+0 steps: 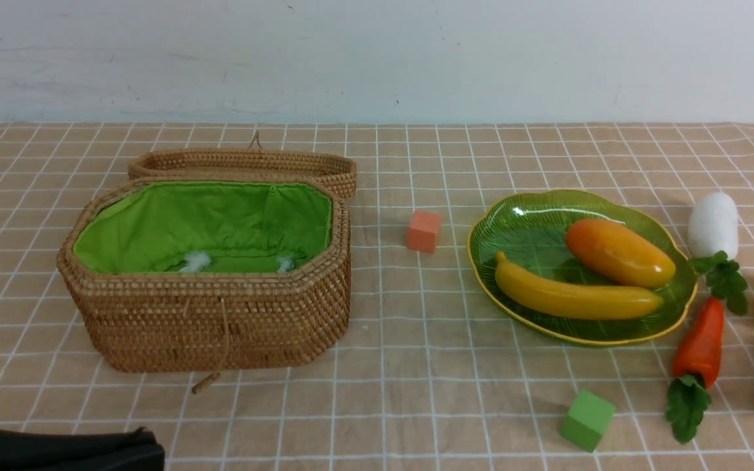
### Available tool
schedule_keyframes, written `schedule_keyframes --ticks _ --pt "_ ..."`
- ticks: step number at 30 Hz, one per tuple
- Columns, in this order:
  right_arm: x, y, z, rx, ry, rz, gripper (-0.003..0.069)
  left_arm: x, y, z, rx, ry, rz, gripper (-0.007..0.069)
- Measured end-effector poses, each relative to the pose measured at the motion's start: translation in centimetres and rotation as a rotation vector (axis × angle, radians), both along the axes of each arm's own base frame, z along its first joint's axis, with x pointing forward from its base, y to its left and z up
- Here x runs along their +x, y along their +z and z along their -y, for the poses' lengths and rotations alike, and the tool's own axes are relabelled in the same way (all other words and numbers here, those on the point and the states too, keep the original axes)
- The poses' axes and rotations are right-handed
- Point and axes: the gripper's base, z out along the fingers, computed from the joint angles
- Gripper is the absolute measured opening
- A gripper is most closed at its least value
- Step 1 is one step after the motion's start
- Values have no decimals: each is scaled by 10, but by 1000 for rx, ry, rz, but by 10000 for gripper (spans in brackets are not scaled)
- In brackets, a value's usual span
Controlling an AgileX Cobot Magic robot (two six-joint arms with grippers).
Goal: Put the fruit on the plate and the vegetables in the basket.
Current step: Take a chayote with your right arm and place it on the basket on the left.
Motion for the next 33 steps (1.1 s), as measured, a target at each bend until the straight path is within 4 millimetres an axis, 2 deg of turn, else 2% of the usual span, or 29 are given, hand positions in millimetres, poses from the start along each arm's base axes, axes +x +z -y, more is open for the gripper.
schedule_keyframes --ticks 4,7,9,10,14,16,17,19,21,23,24,25,26,27,28,30,31,33 --pt "12 -33 4 27 -6 -71 636 0 0 0 -1 0 0 -13" --pt "15 -49 6 36 1 -113 563 0 1 0 -6 2 5 -13" --pt "16 -50 6 34 8 -112 524 0 1 0 -9 2 7 -13" --pt "16 -50 7 25 31 -113 447 0 1 0 -12 3 10 -13" --pt "13 -46 2 45 86 -140 444 1 1 0 -8 5 14 -13" --pt "9 -39 -4 57 111 -153 444 1 1 0 -2 7 18 -13" --pt "5 -26 -14 66 143 -157 444 1 1 -1 1 11 20 -13" --pt "0 -2 -35 73 202 -127 444 2 1 -2 8 28 22 -13" --pt "-2 36 -73 58 324 -21 444 5 0 -4 18 62 23 -13" --pt "2 84 -128 35 546 185 444 10 -2 -9 34 143 11 -13" --pt "4 96 -148 37 623 249 444 12 -2 -10 37 168 7 -13" --pt "7 117 -175 31 742 362 444 15 -3 -14 40 223 -8 -13" --pt "8 120 -180 24 766 380 444 15 -3 -14 39 233 -11 -13" --pt "10 135 -207 22 874 473 444 17 -4 -17 37 273 -24 -13" --pt "9 151 -244 33 1007 578 444 20 -5 -22 25 346 -51 -13" --pt "12 170 -289 21 1175 726 444 23 -6 -28 -2 440 -88 -13" --pt "14 170 -317 28 1259 771 444 24 -6 -30 -14 470 -97 -13" --pt "19 172 -354 11 1370 856 444 26 -5 -33 -37 520 -106 -13"
